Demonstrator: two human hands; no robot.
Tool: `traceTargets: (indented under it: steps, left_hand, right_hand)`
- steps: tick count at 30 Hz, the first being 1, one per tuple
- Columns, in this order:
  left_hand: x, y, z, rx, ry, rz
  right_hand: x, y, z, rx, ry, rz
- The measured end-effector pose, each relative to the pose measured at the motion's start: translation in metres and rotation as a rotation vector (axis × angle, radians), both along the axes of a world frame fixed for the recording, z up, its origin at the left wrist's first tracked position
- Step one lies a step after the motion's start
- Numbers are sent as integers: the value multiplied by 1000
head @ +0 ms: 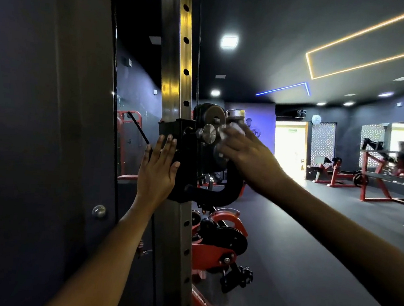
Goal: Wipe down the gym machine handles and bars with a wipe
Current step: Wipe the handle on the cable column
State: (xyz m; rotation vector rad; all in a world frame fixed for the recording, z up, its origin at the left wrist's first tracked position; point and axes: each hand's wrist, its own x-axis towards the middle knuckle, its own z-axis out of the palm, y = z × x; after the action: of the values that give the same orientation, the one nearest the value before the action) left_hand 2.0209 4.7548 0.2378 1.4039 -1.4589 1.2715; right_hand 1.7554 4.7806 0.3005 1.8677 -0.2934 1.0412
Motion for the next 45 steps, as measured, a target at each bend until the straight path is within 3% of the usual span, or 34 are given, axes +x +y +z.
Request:
traceTargets:
  steps: [6,10,15,19,22,29,33,38,41,45]
  left_hand:
    - [2,1,0,20,-4,8]
    - [0,5,1,67,-4,41]
    - [1,7,1,74,-15,43]
    - [0,4,0,44,-5,31]
    - [0,2,-1,30,1,21]
    - [0,5,0,76,3,16]
    - [2,8,0,96,-7,24]
    - [1,5,-2,72,22,-3]
    - [0,2,-3,31,29,-16]
    - [1,1,-4,2,16,-17]
  right_hand:
    - [33,2,-109,98,-12,-174]
    - [60,0,-108,162,60,-259]
    - [3,1,-99,19,159,-80]
    - [-16,11,-76,11,-77,-18]
    - [4,5,-90,17,-186,-92]
    - [87,21,-119,418,5,-394]
    - [72,15,-108,298,208,-482]
    - [3,20,-94,80,71,-148]
    - [-15,24,-64,-9,-185,-26]
    - [-1,14,-7,188,-464,58]
